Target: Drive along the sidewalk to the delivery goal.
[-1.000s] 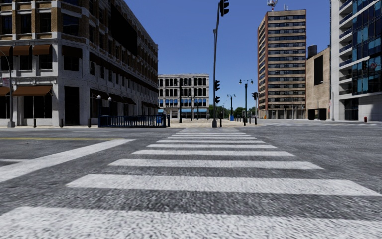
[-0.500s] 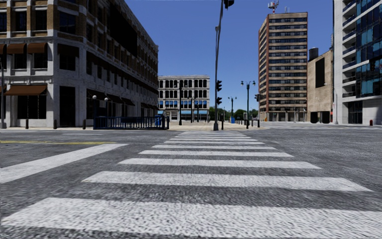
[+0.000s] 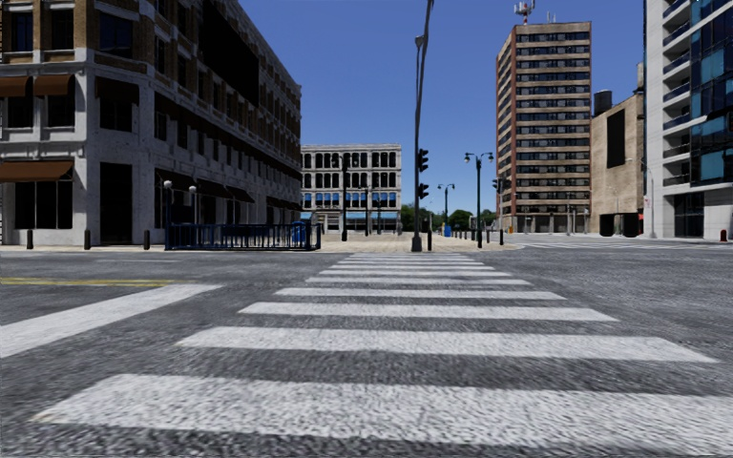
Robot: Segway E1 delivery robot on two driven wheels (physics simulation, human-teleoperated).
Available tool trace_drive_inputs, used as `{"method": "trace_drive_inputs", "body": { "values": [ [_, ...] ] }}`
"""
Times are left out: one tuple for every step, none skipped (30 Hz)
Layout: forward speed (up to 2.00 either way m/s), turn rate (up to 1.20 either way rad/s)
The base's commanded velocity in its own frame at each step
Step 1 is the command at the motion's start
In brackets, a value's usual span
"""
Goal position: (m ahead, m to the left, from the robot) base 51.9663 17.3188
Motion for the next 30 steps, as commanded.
{"method": "trace_drive_inputs", "body": {
  "values": [
    [2.00, -0.22],
    [2.00, -0.30],
    [2.00, -0.32],
    [2.00, -0.32],
    [2.00, -0.32],
    [2.00, -0.33],
    [2.00, -0.33],
    [2.00, -0.33],
    [2.00, -0.33],
    [2.00, -0.33],
    [2.00, -0.33],
    [2.00, -0.33],
    [2.00, -0.30],
    [2.00, 0.00],
    [2.00, 0.00],
    [2.00, 0.00],
    [2.00, 0.00],
    [2.00, 0.00],
    [2.00, 0.00],
    [2.00, 0.00],
    [2.00, 0.00],
    [2.00, 0.00],
    [2.00, 0.00],
    [2.00, 0.00],
    [2.00, 0.00],
    [2.00, 0.00],
    [2.00, 0.00],
    [2.00, 0.00],
    [2.00, 0.00],
    [2.00, 0.00]
  ]
}}
